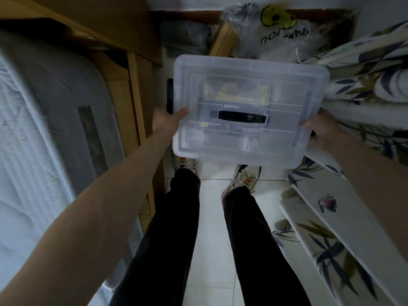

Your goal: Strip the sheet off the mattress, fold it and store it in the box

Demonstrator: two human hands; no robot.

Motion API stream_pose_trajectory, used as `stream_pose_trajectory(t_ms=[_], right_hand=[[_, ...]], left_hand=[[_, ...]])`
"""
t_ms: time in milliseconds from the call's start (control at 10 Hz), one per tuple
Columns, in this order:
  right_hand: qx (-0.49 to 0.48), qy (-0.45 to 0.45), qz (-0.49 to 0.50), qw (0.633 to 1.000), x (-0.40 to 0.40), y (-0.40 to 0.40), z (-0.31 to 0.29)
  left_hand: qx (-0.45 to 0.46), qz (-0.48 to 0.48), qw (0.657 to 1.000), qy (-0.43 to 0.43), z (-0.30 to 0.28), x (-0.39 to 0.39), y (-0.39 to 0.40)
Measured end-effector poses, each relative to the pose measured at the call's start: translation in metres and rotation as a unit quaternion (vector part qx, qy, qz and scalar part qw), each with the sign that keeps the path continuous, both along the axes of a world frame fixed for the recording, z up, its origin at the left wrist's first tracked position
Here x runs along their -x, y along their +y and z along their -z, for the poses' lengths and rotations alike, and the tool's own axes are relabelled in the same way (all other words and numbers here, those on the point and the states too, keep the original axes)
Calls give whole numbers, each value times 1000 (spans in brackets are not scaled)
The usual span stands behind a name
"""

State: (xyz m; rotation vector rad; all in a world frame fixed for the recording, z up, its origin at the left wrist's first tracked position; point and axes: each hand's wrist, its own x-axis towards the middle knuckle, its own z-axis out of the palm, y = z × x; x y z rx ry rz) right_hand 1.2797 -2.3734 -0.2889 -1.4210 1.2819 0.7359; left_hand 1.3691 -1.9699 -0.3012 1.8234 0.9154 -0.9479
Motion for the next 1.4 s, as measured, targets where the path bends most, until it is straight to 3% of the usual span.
stream_pose_trajectory(t_ms=[100,300,400,500,600,700,900,1100,1200,1300,1400], right_hand=[[25,9,19,999,2,-1,1],[27,-26,-2,999,16,-19,-5],[22,-24,25,999,29,-29,-10],[9,-37,25,999,32,-29,-10],[55,-51,22,997,35,-22,-13],[153,-48,-36,986,43,-4,-11],[344,-24,-169,923,24,34,-14],[374,20,-181,910,4,60,-21],[291,-39,-113,949,-9,66,-42],[143,-115,-3,983,-5,66,-96],[60,-24,-66,996,23,70,-190]], left_hand=[[-118,108,986,-41,-11,10,-21],[-192,191,962,-21,-12,2,-49],[-262,370,884,-111,-19,13,-75],[-177,596,728,-289,-27,34,-105],[-104,758,590,-258,-17,44,-150],[-130,780,579,-198,-4,48,-174],[-155,762,602,-180,-3,40,-168],[-156,768,598,-165,-17,26,-158],[-161,761,614,-133,-39,11,-153],[-120,754,643,-69,-92,1,-143],[-54,771,635,-13,-189,9,-135]])
